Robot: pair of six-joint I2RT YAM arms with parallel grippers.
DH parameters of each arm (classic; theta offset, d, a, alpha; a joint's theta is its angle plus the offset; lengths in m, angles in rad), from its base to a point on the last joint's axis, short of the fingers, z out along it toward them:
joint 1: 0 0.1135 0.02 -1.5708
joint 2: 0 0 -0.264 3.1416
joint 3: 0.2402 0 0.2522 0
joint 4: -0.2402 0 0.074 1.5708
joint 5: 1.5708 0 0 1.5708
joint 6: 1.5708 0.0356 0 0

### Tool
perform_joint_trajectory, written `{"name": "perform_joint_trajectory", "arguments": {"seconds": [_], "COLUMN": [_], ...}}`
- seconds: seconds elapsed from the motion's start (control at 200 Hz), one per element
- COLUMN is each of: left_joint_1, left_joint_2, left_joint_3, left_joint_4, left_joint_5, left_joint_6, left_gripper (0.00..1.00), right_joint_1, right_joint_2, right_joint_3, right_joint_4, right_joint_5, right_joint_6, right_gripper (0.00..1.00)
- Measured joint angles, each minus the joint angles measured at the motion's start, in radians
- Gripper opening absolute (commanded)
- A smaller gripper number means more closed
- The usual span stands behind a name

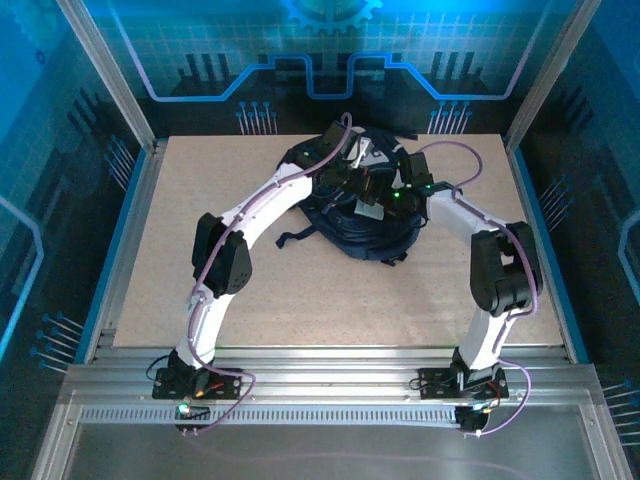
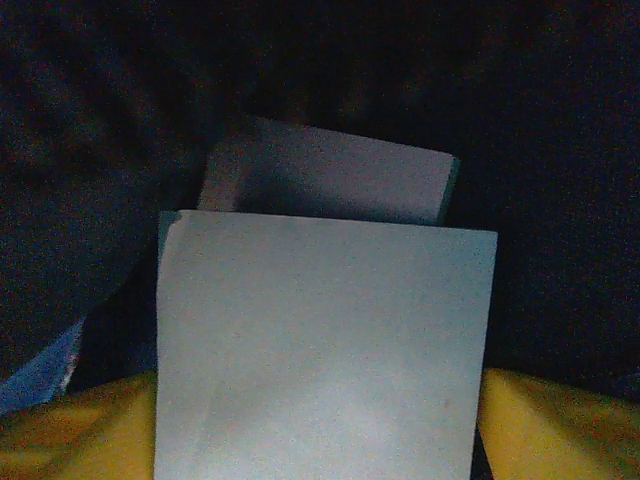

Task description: Pack the student bag

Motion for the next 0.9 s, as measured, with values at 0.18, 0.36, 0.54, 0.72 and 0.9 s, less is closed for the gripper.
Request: {"name": "perform_joint_trajectory", "arguments": {"seconds": [0.18, 0.36, 0.54, 0.72, 0.9], "left_joint_1": [-0.003, -0.004, -0.005, -0.012, -0.016], "left_joint_2": [-0.002, -0.003, -0.004, -0.004, -0.005], "left_joint_3": [0.0, 0.0, 0.0, 0.0, 0.0], "left_joint_4": [0.0, 0.0, 0.0, 0.0, 0.0], "left_joint_5": [0.011, 0.011, 0.016, 0.017, 0.014], "left_joint_6": [0.0, 0.0, -0.001, -0.001, -0.001], "left_gripper": [0.0, 0.0, 0.0, 0.0, 0.0], "right_joint_1": [0.001, 0.001, 0.001, 0.002, 0.034], "right_joint_2": [-0.093, -0.181, -0.174, -0.119, -0.05], "right_joint_3": [-0.09, -0.147, -0.187, -0.187, -0.117], "right_joint_4": [0.002, -0.007, 0.025, 0.114, 0.172], "right_joint_5": [0.056, 0.082, 0.063, 0.018, -0.018], "right_joint_6": [-0.016, -0.025, -0.005, 0.036, 0.058], "right_gripper": [0.96, 0.73, 0.45, 0.29, 0.25]}}
